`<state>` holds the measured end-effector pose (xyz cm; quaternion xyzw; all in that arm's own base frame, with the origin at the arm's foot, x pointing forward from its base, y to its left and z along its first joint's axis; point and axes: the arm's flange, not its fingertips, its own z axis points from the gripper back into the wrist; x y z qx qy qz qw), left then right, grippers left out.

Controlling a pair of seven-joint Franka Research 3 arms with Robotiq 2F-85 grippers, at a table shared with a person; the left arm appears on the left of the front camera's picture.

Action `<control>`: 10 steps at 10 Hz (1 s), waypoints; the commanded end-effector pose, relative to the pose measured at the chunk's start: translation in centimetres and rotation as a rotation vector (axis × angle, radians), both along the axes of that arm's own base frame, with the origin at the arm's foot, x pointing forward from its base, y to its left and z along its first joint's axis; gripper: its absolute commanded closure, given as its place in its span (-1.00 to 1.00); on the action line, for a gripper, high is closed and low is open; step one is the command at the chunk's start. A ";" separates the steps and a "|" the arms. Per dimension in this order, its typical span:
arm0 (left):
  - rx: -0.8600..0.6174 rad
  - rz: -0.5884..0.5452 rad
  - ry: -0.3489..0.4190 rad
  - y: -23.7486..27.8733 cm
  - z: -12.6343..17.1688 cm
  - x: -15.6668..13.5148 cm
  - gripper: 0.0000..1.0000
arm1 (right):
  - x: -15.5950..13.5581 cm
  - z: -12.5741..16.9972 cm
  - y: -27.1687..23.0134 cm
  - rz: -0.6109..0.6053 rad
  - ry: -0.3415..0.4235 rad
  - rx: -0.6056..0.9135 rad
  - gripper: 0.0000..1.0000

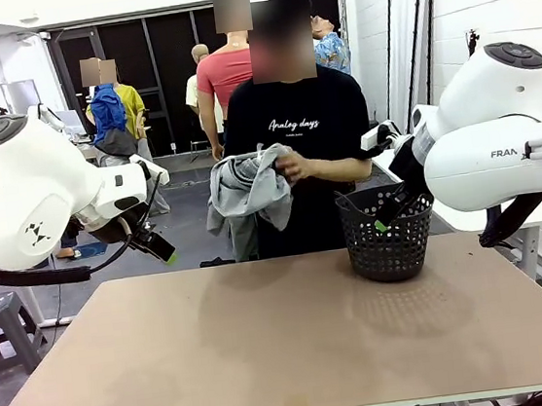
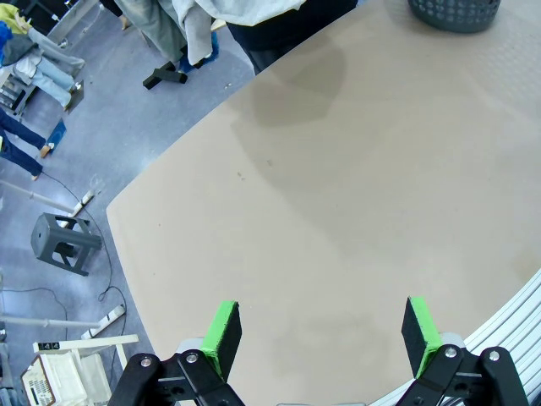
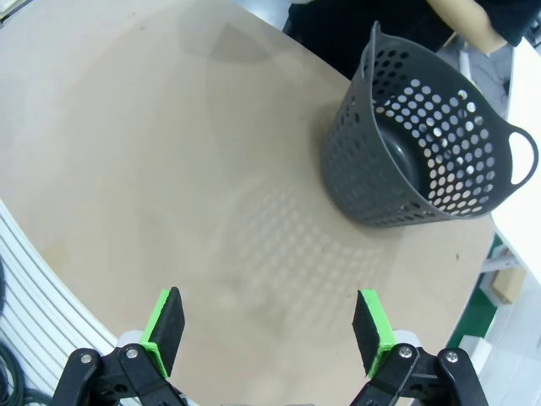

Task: Fold the training pants.
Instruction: Grab both ends of the Training pants handed by a person.

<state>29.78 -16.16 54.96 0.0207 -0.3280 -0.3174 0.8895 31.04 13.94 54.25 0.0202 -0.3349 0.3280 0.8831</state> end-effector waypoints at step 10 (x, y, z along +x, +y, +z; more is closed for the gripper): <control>0.000 -0.014 -0.006 0.1 0.0 0.2 -1.00 | 0.1 -0.1 0.0 0.000 0.000 0.000 -1.00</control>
